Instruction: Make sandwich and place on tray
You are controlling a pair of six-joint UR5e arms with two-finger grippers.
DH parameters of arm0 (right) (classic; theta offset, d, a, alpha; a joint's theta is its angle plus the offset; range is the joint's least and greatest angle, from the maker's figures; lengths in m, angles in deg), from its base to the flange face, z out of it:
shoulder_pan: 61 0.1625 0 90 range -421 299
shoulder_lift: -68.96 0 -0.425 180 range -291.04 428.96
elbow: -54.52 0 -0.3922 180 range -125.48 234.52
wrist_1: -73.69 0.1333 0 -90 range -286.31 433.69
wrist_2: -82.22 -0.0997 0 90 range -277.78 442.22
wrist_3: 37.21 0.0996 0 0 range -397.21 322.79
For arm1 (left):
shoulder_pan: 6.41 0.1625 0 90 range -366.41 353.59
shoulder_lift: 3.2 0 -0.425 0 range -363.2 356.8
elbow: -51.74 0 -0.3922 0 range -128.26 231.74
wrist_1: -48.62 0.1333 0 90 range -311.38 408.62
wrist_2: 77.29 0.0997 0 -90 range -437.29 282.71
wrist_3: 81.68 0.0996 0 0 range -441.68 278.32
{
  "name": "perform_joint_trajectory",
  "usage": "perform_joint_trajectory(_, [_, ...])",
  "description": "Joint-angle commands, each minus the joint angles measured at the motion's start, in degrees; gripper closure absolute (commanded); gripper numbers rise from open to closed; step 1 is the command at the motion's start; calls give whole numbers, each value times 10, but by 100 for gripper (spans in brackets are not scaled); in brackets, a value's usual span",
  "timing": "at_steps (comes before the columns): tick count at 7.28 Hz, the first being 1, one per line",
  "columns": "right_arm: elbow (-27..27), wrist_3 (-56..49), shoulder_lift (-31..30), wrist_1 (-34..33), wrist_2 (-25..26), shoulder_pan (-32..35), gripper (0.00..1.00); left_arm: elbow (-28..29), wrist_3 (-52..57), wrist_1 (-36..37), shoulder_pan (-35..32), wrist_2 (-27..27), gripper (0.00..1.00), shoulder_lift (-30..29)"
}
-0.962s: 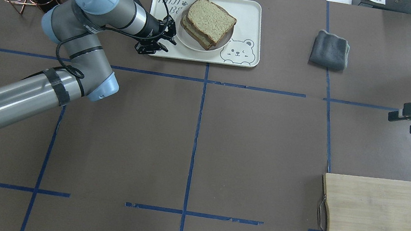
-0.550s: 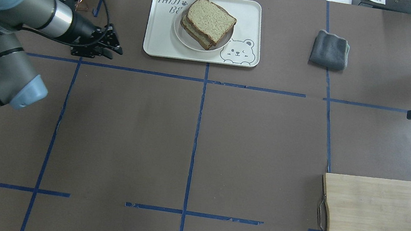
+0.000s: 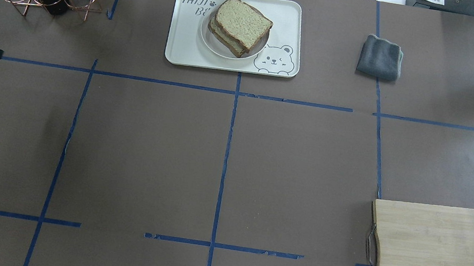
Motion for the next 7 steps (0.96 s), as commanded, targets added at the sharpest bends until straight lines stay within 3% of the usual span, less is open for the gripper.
perform_joint_trajectory(1, [-2, -201, 0, -129, 29, 60, 0, -8, 233, 147, -117, -8, 56, 18])
perform_joint_trajectory(3, [-10, -245, -25, -158, 29, 75, 0, -18, 403, 371, -216, -9, 49, -4])
perform_joint_trajectory(5, [-10, -245, -24, -175, 29, 65, 0, -62, 432, 535, -242, -8, 44, -29])
perform_joint_trajectory(6, [-11, -245, -18, -197, 30, 62, 0, -66, 461, 543, -242, -9, 0, -21])
perform_joint_trajectory(7, [-10, -244, -20, -198, 34, 62, 0, -69, 486, 542, -243, -9, 0, -9])
